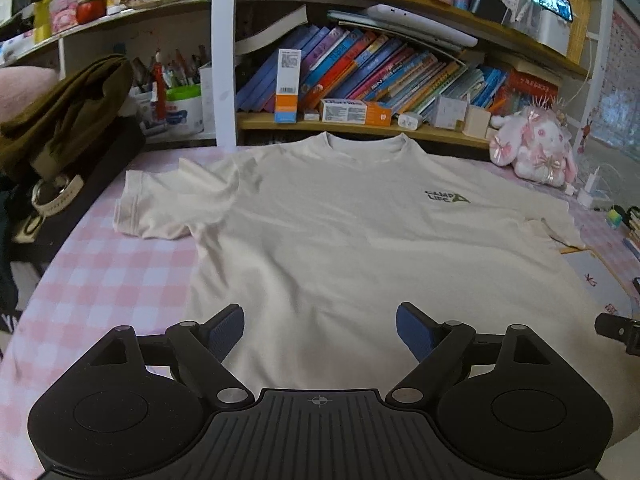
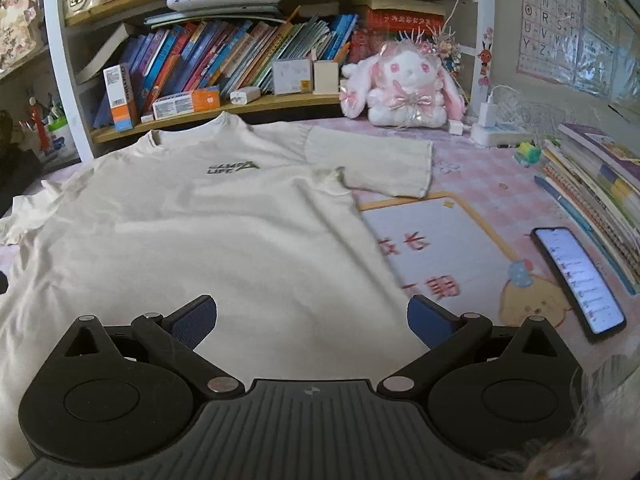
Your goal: Fold clothes
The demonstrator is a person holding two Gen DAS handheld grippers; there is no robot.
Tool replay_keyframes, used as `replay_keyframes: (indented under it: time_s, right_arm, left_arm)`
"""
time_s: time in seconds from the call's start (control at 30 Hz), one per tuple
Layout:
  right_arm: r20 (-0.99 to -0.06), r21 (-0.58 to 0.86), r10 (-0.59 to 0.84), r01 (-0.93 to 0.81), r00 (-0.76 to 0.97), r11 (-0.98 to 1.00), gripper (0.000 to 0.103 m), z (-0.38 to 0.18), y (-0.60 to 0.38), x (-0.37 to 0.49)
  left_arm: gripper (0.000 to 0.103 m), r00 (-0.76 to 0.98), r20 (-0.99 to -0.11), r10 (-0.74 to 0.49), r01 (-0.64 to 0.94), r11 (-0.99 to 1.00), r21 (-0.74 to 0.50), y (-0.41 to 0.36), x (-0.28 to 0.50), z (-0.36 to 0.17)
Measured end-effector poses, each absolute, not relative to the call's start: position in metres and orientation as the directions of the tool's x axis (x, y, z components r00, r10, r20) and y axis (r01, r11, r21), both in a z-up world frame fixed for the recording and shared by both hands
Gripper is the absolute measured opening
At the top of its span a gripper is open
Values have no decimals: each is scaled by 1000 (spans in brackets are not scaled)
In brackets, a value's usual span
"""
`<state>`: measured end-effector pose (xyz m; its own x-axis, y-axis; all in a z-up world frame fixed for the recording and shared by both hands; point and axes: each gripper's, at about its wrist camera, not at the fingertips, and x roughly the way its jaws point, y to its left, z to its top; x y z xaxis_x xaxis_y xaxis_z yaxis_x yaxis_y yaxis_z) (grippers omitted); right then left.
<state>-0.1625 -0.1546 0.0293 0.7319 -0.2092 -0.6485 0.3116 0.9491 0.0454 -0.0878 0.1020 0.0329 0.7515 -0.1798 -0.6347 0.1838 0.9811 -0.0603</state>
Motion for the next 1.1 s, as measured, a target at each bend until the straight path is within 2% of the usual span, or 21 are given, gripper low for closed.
replay_keyframes:
  time_s: [0.2,0.6,0.7,0.77,0.87,1.1]
  right_arm:
    - [-642,49,-242,354,727,934,103,29,-119,-152]
    - [-653,18,-287,394,700,919,103,27,-66,-148]
    - [-668,-11,-294,386,684,922,103,26,-57,-148]
    - [-671,-29,-299,379,679,925,103,27,-52,-147]
    - [-675,-55,-304,365,672,929,103,28,-44,-147]
    - [-682,-95,-316,348,659,933,103,29,-35,-150]
  left_arm:
    - [86,752,-630,-196,200,978,-65,140,-62,34]
    - [86,750,-643,-157,82,986,-145,225,-20,18]
    - [80,752,-639,-162,37,978,-204,245,-8,13]
    - [60,747,-641,-176,-3,963,-269,259,4,9]
    - [44,737,-646,-199,-80,923,-375,279,23,1]
    - [44,725,-664,-183,-230,844,-484,305,62,-16]
